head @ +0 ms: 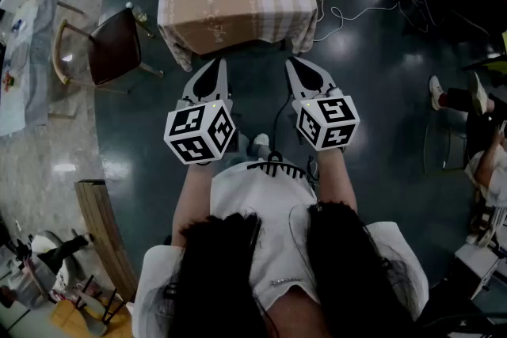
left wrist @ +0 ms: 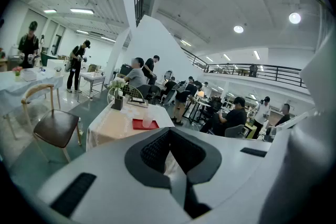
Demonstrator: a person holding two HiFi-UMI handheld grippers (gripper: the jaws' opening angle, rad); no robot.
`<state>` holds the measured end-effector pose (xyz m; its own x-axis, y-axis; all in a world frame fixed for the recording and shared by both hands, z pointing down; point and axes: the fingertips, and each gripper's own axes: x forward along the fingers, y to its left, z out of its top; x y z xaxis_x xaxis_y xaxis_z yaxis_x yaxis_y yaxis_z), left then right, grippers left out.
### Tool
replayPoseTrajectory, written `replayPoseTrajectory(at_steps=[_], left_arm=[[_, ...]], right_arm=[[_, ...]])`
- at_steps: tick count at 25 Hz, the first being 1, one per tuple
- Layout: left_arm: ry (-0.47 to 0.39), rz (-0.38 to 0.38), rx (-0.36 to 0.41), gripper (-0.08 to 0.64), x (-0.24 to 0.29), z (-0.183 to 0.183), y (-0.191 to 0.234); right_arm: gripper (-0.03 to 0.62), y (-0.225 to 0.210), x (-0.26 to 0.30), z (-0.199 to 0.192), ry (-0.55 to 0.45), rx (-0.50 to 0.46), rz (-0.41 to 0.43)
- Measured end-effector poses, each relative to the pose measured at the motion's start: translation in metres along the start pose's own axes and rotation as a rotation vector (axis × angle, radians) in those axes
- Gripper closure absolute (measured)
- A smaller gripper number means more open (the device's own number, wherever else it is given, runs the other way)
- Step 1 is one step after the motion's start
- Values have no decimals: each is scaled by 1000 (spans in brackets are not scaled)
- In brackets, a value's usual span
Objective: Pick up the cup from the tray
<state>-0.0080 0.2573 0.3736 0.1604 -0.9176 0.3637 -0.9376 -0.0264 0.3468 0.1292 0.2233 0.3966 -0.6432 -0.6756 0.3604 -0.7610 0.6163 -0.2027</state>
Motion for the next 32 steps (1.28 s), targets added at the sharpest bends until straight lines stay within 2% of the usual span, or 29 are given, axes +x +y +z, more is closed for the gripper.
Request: replayPoseTrajectory(at_steps=[11,16,17,18,19,20,21,24,27,32], left_arm=[[5,9,2,554,2,-8,-7],[12,17,-7,554,10,-7,-1],[12,17,-6,554,12,-7,1],[13,18,-5,554,13,-6,3],[15,20,-4,554,16,-6,6],[20,21,-2,554,19,-6,9],[27,21,-1,554,23,-6,12],[47,23,-16,554,37,-7,25],[48,25,-42,554,56,1,39],[49,29,15,554,93,24,58]], right_arm=[[584,-9,-5,-5,13,-27,-13],[575,-14,3,0,-23,41,16],[561,-13,6,2,-28,40,30],[509,-11,9,3,-34,38,46],[420,-9,13,4,-40,38,62],[359,-8,17,6,-50,39,71],[318,-9,21,9,-61,37,72],[264,-11,35,14,-70,4,65],[238,-15,54,20,-58,-18,66],[216,-30,94,33,-28,-59,53]])
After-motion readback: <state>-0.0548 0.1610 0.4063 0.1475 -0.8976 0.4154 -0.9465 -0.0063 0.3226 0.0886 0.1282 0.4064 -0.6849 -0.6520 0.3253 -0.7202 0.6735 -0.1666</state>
